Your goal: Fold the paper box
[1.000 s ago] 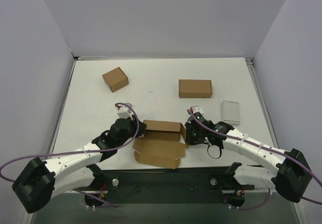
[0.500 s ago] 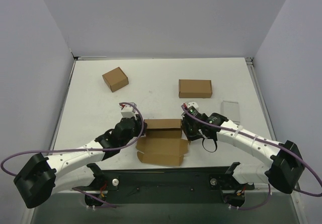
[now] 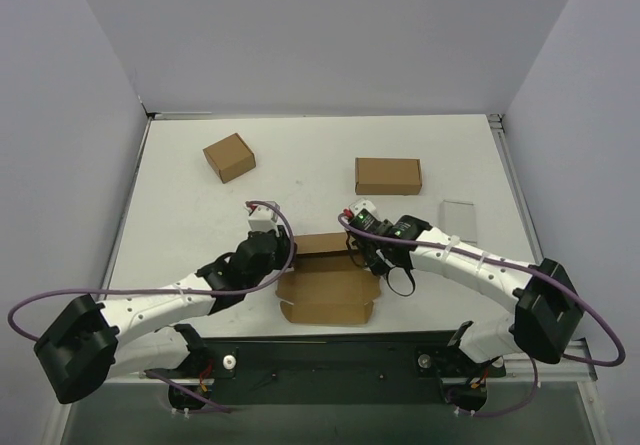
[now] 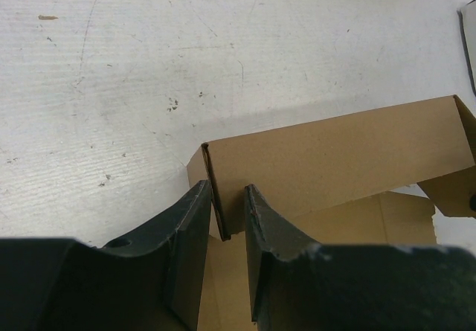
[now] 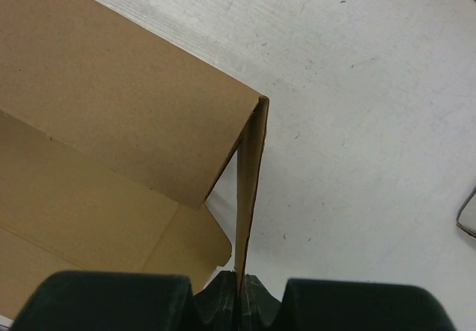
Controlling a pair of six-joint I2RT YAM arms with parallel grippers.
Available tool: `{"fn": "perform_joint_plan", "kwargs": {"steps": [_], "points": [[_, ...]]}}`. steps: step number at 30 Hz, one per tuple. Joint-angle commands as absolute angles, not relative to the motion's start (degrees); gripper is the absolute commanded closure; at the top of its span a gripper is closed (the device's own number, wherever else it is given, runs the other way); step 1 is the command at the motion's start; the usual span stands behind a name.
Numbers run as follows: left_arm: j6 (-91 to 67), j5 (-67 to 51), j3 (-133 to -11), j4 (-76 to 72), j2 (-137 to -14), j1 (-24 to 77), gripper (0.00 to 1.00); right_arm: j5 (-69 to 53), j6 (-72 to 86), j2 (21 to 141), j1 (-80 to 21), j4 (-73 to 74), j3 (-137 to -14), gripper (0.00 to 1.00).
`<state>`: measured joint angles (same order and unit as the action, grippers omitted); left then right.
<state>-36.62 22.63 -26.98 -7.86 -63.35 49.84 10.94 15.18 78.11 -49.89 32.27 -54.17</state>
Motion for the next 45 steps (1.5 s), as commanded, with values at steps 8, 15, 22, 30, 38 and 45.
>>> {"fn": "perform_joint_plan", "kwargs": {"steps": [8,15,22,30,38,45], "points": [[-33.6,27.8,-31.2,-1.7,-66.7,54.2,0.66,9.4,17.5,82.5,-50.2,39.5,-61.3,1.0],[-33.6,29.4,-31.9,-2.0,-67.8,56.0,0.66,8.5,18.5,83.1,-49.7,39.8,-62.2,1.0],[-34.9,29.0,-30.3,-3.9,-66.3,56.1,0.66,11.4,19.9,84.3,-49.2,37.4,-58.9,1.0],[-32.4,29.2,-29.8,-4.6,-64.9,55.9,0.66,8.1,18.6,81.8,-44.3,34.5,-54.5,0.94],[-27.1,28.0,-31.9,-5.2,-66.4,55.9,0.66,8.4,14.6,81.3,-39.3,34.5,-54.7,0.91],[-27.2,27.8,-33.6,-4.2,-67.7,55.9,0.66,4.5,16.1,78.1,-39.4,35.4,-56.2,0.87]]}}
